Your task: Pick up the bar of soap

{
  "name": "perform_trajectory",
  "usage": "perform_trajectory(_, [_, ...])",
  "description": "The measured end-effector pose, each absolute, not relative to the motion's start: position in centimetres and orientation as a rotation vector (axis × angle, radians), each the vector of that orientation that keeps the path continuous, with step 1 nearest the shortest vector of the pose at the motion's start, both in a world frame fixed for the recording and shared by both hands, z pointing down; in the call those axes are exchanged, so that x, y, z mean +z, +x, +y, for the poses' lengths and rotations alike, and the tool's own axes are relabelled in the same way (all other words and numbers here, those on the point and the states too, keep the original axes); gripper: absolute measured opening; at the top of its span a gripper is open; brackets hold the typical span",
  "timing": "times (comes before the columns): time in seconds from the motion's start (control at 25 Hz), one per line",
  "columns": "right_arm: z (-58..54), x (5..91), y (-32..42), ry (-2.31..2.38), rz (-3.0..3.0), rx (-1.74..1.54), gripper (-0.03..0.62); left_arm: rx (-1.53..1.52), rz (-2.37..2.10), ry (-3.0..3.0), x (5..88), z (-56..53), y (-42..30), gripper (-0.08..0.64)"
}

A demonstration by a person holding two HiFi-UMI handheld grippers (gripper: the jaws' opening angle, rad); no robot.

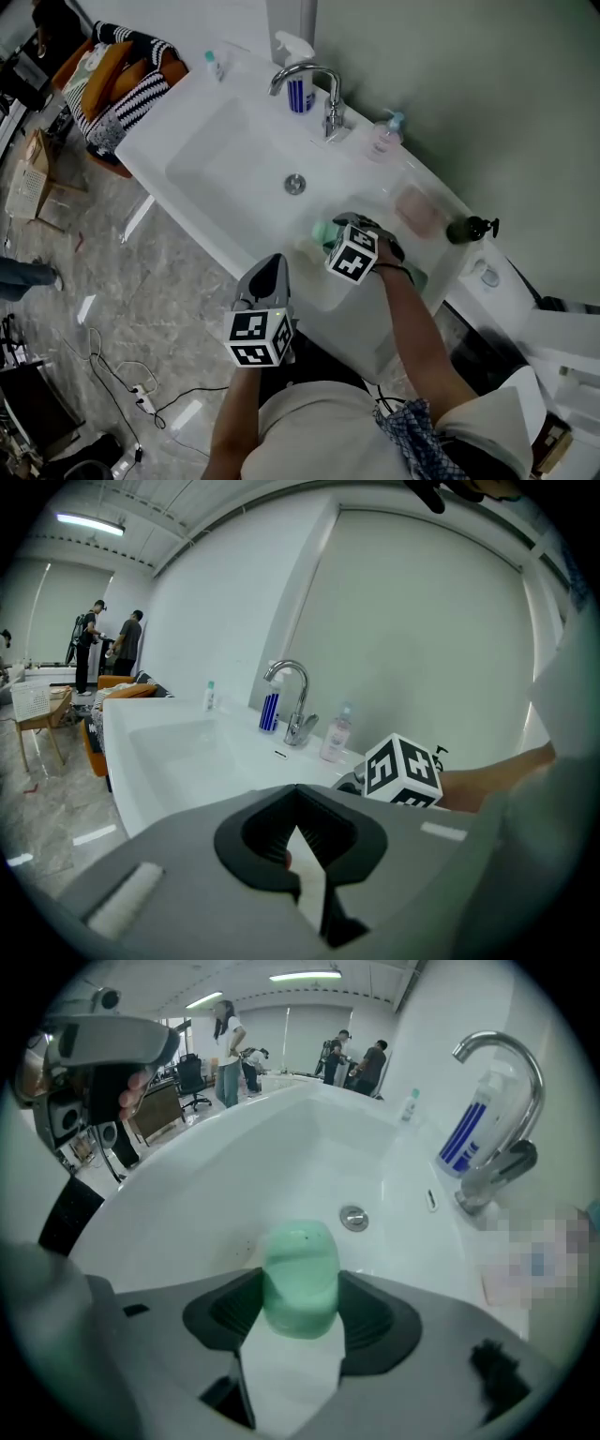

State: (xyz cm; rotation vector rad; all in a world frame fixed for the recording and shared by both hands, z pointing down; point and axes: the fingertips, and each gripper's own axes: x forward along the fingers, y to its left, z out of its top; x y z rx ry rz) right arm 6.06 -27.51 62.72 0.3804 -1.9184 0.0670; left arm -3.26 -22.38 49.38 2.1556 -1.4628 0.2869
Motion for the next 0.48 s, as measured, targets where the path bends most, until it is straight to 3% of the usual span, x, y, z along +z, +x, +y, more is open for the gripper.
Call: perform_trajectory(0.48, [-28.7, 66.9, 5.3, 0.307, -1.912, 0.114, 0.249, 0.313, -1.515, 2.074, 51.1, -22.3, -4.0, 0.006])
